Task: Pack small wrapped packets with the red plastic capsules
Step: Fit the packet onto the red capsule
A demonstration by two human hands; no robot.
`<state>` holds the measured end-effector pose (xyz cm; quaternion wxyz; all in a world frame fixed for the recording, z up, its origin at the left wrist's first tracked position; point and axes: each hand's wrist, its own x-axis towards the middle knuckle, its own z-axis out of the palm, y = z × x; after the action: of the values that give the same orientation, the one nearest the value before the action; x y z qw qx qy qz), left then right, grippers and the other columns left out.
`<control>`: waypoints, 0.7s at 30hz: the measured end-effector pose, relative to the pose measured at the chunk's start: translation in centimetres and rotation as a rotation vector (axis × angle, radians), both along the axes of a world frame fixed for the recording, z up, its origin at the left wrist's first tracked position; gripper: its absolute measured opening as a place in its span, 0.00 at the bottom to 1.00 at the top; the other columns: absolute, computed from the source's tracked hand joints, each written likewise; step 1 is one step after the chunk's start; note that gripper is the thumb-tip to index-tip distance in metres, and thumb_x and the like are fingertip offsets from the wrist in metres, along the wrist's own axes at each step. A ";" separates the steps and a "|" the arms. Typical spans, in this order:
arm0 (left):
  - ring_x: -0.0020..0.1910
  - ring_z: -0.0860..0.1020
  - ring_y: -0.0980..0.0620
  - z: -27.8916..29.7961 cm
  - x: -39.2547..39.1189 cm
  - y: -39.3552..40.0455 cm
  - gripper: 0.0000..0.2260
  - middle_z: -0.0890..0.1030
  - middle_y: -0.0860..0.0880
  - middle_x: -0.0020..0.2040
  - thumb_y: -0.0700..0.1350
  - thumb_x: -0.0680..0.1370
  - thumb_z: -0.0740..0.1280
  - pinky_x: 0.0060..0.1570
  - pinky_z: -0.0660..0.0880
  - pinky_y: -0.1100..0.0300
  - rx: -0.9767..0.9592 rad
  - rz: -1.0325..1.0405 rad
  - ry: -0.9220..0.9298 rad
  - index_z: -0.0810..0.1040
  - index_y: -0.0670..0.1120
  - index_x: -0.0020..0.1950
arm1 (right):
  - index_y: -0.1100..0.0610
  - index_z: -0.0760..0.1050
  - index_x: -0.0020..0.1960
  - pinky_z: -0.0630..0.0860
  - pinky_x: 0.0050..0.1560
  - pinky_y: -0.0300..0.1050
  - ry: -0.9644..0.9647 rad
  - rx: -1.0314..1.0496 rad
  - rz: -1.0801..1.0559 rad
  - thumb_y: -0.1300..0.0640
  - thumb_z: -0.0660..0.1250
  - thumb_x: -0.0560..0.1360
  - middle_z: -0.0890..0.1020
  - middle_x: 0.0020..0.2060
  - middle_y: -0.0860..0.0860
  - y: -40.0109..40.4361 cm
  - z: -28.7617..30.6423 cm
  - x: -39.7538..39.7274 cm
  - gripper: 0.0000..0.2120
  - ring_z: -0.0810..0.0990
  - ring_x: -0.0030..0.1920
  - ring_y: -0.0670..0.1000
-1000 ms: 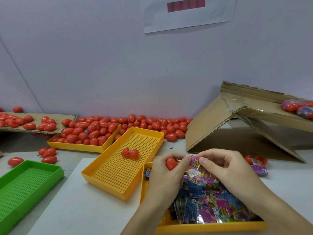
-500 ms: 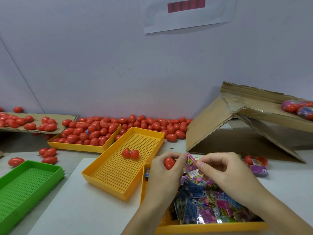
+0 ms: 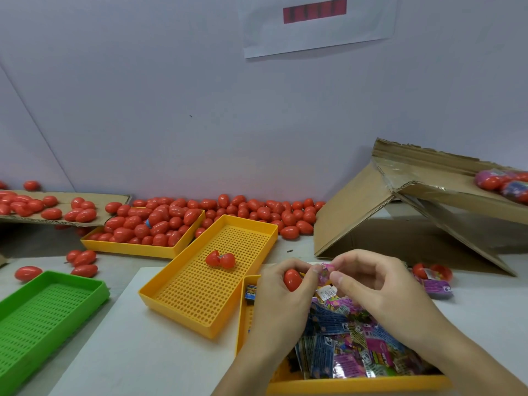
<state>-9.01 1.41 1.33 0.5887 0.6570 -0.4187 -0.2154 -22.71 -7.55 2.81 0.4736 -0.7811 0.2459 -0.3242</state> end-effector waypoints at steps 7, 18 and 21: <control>0.45 0.81 0.48 0.0 0.0 0.0 0.09 0.80 0.43 0.48 0.52 0.77 0.70 0.39 0.78 0.64 -0.022 0.039 -0.001 0.84 0.48 0.46 | 0.47 0.84 0.43 0.79 0.46 0.41 0.029 -0.041 0.027 0.40 0.66 0.70 0.85 0.38 0.46 0.0 0.1 0.0 0.14 0.83 0.43 0.46; 0.41 0.79 0.58 0.2 -0.4 0.0 0.07 0.80 0.59 0.36 0.49 0.79 0.69 0.40 0.76 0.66 -0.020 -0.085 -0.075 0.83 0.51 0.43 | 0.52 0.82 0.34 0.73 0.40 0.39 0.022 0.138 -0.028 0.33 0.60 0.70 0.78 0.30 0.56 -0.2 0.5 -0.2 0.24 0.76 0.32 0.45; 0.41 0.80 0.55 0.3 -0.3 0.0 0.07 0.81 0.55 0.38 0.49 0.79 0.69 0.41 0.77 0.64 -0.050 -0.073 -0.067 0.83 0.50 0.43 | 0.62 0.79 0.35 0.72 0.39 0.32 0.038 0.159 -0.024 0.32 0.60 0.69 0.75 0.34 0.67 -0.2 0.6 -0.3 0.32 0.73 0.30 0.51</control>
<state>-9.36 1.45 1.61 0.5823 0.6332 -0.4671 -0.2044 -23.00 -7.73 3.42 0.5252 -0.7443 0.2891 -0.2943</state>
